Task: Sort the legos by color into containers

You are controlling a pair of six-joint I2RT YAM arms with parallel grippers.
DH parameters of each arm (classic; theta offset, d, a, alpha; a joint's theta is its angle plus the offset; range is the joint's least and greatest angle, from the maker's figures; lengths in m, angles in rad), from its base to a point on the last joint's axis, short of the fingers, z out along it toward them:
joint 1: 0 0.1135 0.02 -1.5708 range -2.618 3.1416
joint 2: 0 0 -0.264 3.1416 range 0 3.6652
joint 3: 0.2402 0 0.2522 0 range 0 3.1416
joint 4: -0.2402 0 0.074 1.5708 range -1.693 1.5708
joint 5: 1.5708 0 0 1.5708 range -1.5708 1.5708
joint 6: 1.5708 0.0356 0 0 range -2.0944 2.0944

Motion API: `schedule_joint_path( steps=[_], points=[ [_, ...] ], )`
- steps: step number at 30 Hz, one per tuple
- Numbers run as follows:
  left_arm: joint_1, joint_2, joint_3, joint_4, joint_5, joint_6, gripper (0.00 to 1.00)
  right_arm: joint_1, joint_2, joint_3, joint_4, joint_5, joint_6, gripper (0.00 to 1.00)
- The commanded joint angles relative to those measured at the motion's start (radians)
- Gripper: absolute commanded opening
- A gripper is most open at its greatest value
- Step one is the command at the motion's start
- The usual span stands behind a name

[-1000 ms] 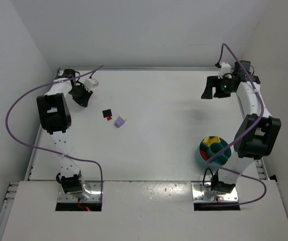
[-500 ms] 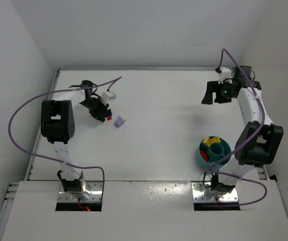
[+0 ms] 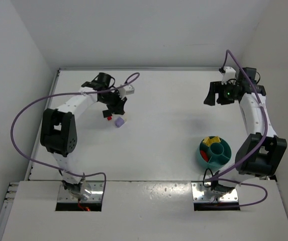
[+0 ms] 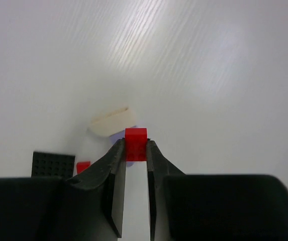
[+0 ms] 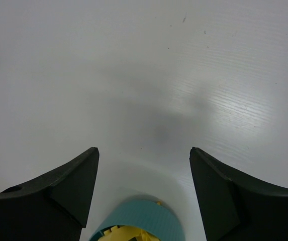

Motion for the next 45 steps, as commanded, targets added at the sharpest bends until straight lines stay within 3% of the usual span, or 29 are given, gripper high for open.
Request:
schedule_joint_path(
  steps=[1,6,10,17,25,36,45],
  points=[
    [-0.166,-0.152,-0.008,0.050,0.054,-0.015,0.08,-0.017,-0.027,-0.005,0.058,0.027,0.064,0.73],
    [-0.422,-0.217,-0.079,0.225,0.019,-0.207,0.07,-0.082,0.009,0.027,0.101,0.048,0.199,0.73],
    [-0.566,-0.185,-0.079,0.347,0.019,-0.374,0.07,-0.124,0.036,0.051,0.120,0.025,0.274,0.73],
    [-0.732,-0.024,0.056,0.466,0.009,-0.518,0.06,-0.159,0.058,0.074,0.129,0.004,0.307,0.76],
    [-0.821,0.147,0.222,0.466,0.019,-0.552,0.06,-0.187,0.049,0.054,0.129,-0.005,0.307,0.87],
    [-0.904,0.220,0.295,0.466,0.019,-0.572,0.06,-0.205,0.039,0.025,0.138,-0.034,0.316,0.88],
    [-0.904,0.268,0.346,0.466,0.019,-0.562,0.08,-0.215,0.030,0.016,0.138,-0.045,0.316,0.90]
  ],
)
